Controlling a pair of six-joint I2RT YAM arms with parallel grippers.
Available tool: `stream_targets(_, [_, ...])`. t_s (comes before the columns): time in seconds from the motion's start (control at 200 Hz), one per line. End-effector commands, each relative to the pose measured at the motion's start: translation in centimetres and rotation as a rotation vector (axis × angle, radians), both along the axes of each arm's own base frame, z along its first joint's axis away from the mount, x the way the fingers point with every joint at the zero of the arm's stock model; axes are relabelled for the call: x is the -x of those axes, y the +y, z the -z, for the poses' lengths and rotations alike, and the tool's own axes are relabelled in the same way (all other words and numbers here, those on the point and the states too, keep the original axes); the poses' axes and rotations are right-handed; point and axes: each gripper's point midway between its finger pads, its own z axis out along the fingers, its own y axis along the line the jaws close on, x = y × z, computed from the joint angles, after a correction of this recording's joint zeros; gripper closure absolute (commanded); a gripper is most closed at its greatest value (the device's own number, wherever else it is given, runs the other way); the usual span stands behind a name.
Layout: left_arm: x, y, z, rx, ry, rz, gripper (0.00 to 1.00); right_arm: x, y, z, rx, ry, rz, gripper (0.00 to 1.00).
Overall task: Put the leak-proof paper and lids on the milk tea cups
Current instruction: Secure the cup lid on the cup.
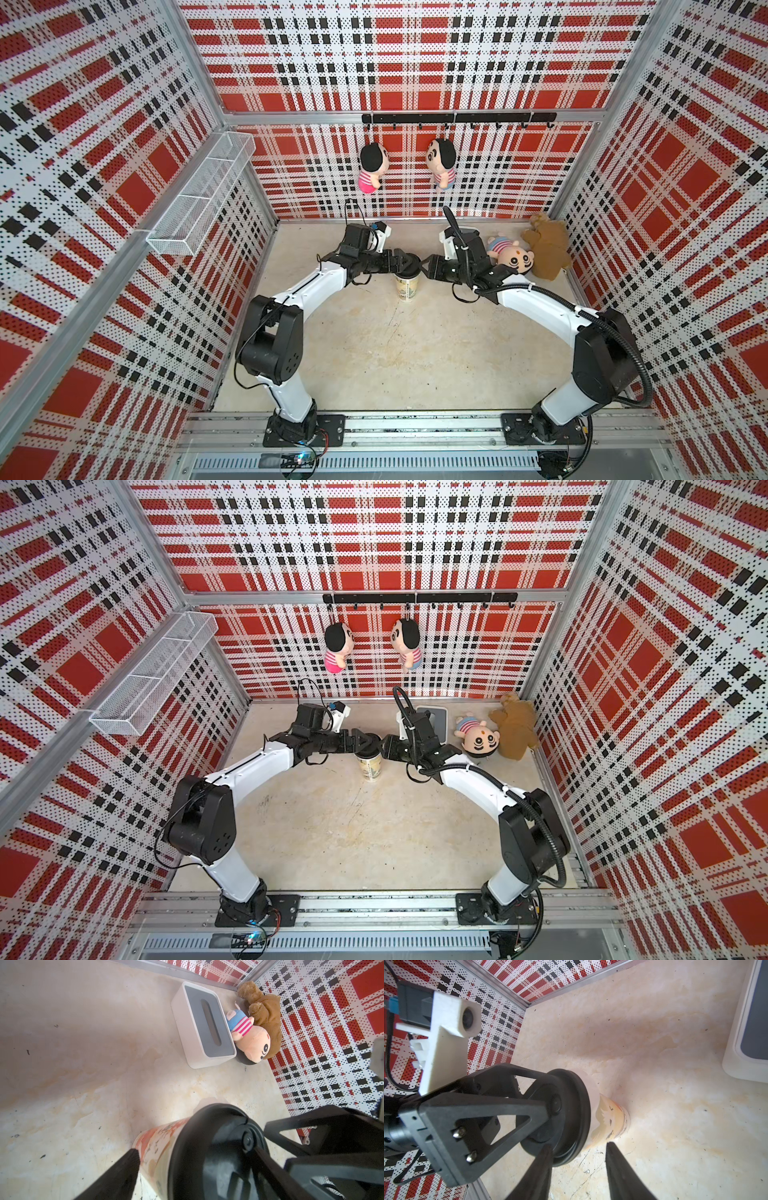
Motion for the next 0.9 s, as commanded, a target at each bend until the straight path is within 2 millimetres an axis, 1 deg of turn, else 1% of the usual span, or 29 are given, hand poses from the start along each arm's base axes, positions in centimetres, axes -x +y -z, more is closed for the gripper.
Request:
stream_targets(0.0, [0.6,1.3,1.2,-0.047,0.033,-0.022,0.13,0.2,0.7,0.0,-0.004,-0.009,-0.024,0.54])
stream_targets(0.165, [0.8,1.2,0.2,-0.031,0.014,-0.021,0.12,0.4,0.5,-0.1,-0.007,-0.011,-0.020,0.53])
stream_targets(0.386, [1.2,1.4,-2.0,-0.009,-0.027,-0.027,0.10,0.4,0.4,-1.2,-0.012,-0.032,-0.019,0.51])
stream_targets(0.506, [1.2,2.0,-3.5,0.003,-0.058,-0.039,0.09,0.3,0.2,-1.9,-0.005,-0.048,-0.014,0.50])
stream_targets(0.661, [1.0,3.5,-4.7,0.008,-0.083,-0.073,0.07,0.2,-0.7,-3.4,0.012,-0.090,0.016,0.47])
stream_targets(0.721, [1.0,4.5,-5.1,0.000,-0.098,-0.104,0.06,0.3,-1.3,-4.0,0.022,-0.109,0.033,0.46])
stream_targets(0.772, [0.8,5.9,-5.3,-0.022,-0.116,-0.154,0.03,0.3,-2.5,-4.4,0.039,-0.124,0.061,0.44])
stream_targets(0.787, [0.8,6.3,-5.3,-0.032,-0.122,-0.172,0.00,0.3,-2.9,-4.4,0.045,-0.129,0.070,0.42])
stream_targets(0.812, [0.8,6.9,-5.4,-0.046,-0.137,-0.205,0.02,0.3,-3.6,-4.6,0.056,-0.142,0.080,0.37])
stream_targets(0.817, [0.6,7.7,-5.4,-0.050,-0.140,-0.227,0.02,0.3,-3.7,-4.7,0.057,-0.145,0.082,0.36])
stream_targets(0.827, [0.3,8.6,-5.6,-0.056,-0.149,-0.257,0.02,0.4,-4.1,-4.7,0.064,-0.150,0.087,0.34])
stream_targets(0.897, [0.1,12.6,-5.6,-0.111,-0.197,-0.429,0.02,0.6,-7.0,-5.2,0.122,-0.204,0.157,0.15])
